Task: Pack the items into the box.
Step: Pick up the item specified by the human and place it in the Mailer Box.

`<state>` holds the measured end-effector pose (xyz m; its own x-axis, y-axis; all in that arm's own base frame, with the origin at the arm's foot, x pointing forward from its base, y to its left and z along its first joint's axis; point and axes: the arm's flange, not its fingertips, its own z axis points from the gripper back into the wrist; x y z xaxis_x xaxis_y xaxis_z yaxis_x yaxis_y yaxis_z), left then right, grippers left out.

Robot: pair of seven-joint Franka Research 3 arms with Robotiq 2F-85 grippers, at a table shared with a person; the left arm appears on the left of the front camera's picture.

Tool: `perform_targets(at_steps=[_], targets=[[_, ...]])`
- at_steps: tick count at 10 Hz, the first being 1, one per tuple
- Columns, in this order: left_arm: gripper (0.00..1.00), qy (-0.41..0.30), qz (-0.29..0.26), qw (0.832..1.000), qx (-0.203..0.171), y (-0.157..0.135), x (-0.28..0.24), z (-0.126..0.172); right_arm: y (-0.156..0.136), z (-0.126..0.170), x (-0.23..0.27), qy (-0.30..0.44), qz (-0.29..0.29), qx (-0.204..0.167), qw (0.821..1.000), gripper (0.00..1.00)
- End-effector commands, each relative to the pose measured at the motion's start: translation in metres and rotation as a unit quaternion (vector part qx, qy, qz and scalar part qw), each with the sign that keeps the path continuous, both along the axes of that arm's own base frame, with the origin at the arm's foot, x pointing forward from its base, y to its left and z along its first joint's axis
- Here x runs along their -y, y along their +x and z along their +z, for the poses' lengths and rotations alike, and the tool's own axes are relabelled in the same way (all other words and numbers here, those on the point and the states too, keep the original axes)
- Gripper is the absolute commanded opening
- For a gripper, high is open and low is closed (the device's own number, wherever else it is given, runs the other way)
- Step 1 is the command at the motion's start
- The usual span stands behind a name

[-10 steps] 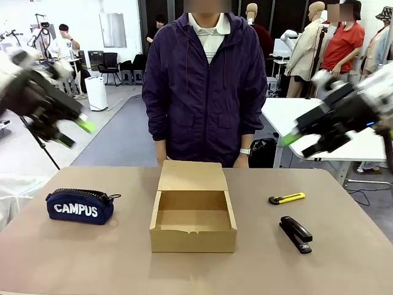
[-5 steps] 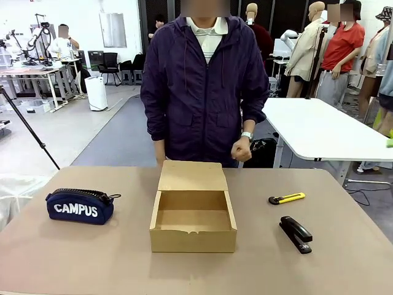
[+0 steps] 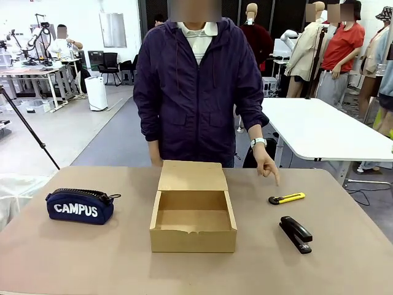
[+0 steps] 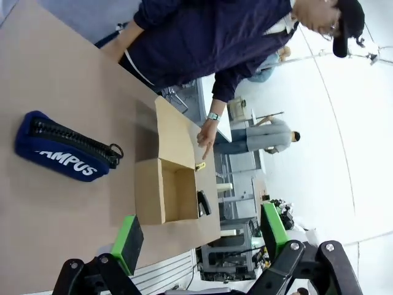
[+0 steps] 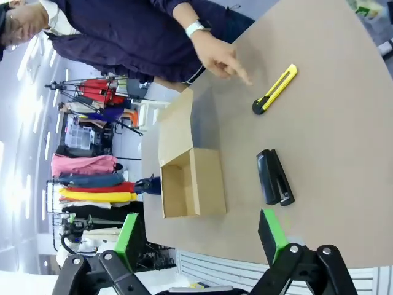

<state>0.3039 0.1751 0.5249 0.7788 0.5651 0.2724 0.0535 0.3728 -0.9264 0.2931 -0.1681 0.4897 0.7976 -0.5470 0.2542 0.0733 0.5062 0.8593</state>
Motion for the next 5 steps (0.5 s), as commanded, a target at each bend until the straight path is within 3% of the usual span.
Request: perform_targets(at_steps=[1, 5], targets=[[1.0, -0.009, 0.001, 1.0, 0.0, 0.0003, -0.006, 0.0023, -0.0023, 0.0046, 0.0017, 0.01, -0.001, 0.01, 1.0, 1.0], [1.0, -0.009, 0.001, 1.0, 0.0, 0.0003, -0.006, 0.0023, -0.0023, 0.0046, 0.0017, 0.01, -0.001, 0.01, 1.0, 1.0]])
